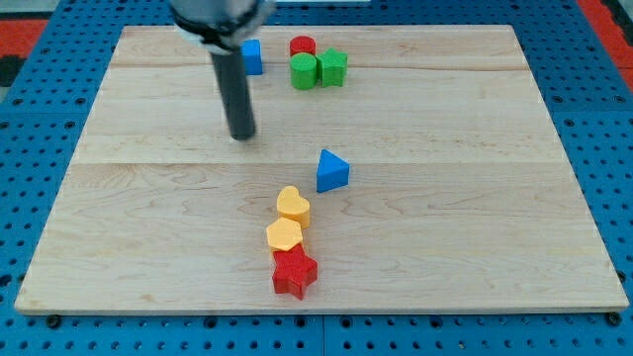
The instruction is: Move the blue triangle diagnol to the green star
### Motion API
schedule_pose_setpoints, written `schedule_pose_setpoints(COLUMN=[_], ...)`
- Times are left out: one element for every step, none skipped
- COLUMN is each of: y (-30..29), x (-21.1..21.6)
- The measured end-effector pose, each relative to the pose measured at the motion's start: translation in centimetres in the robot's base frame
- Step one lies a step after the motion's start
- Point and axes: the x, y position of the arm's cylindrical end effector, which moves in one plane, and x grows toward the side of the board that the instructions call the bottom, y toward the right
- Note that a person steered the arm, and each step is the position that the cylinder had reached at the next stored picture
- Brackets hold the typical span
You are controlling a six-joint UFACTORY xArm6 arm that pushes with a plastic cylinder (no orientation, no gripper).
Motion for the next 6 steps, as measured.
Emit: schedule_pose_setpoints(y=[6.5,13.1,17.4,19.5,24.0,21.6], x=[5.8,5.4,0.8,-2.1,-8.4,-19.3])
